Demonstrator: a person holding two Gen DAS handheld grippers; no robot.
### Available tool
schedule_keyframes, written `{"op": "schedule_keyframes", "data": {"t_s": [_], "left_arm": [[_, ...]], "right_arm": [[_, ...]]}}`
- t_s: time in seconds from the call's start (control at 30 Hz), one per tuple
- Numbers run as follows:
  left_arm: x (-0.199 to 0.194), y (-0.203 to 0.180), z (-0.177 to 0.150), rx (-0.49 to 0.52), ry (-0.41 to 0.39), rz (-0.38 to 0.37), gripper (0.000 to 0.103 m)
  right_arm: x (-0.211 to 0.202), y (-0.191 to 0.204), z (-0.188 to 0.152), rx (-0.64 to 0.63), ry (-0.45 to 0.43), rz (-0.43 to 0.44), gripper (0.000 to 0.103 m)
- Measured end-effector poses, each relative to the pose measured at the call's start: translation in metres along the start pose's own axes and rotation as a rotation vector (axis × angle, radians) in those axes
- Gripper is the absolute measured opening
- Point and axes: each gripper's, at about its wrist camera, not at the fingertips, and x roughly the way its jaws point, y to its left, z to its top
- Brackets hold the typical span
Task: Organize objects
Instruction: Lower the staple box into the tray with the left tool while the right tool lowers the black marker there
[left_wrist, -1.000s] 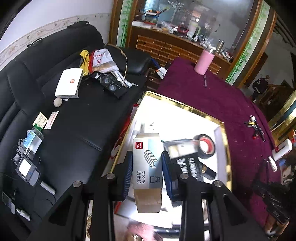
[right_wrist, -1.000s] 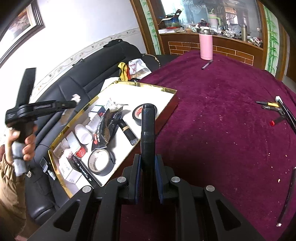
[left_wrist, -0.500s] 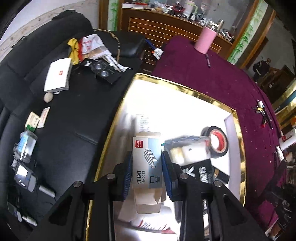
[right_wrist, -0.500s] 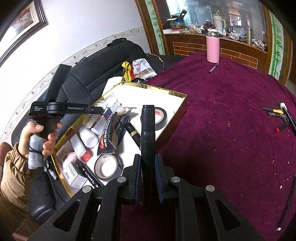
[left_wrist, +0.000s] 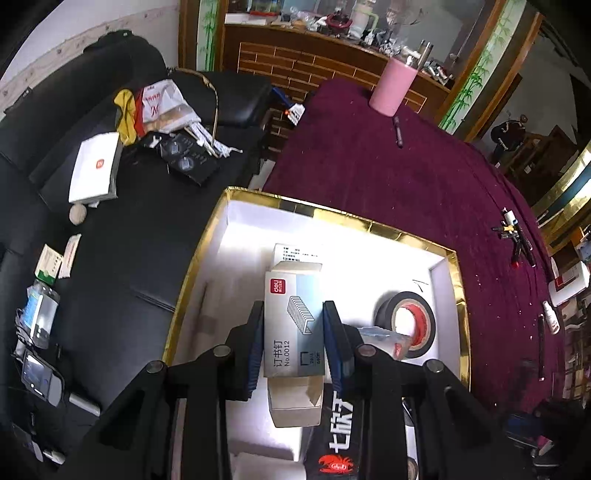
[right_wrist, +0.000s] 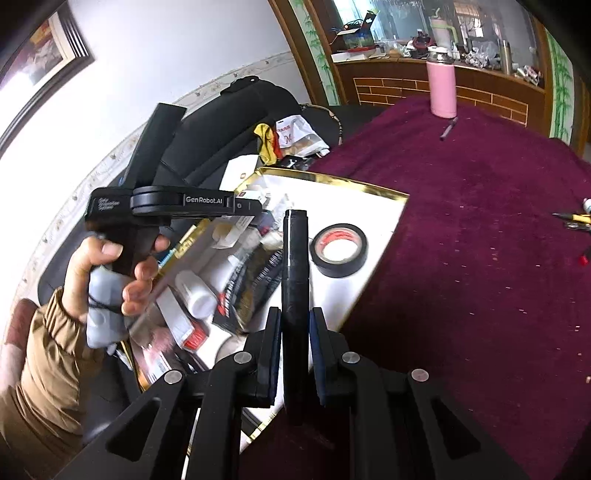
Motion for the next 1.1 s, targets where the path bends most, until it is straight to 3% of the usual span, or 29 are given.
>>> {"op": "schedule_keyframes", "data": {"t_s": [0.27,0.7,1.1], "left_arm": [[-0.001,0.02,-0.01,-0.014,0.009,0.044,0.029],[-0.006,0.026,-0.027,0.002,0.021,0.051,0.029],[0.007,0.028,-0.04,0.004,0.071,0.066,0.029]], "right_arm": [[0.024,-0.002,0.001,0.094,0.007,0.072,0.017],[0.047,-0.022,-0.002,0.229,0.013,0.022,0.017],[0.074,-0.027,0.025,0.222,0.03,-0.052,0.017]]}}
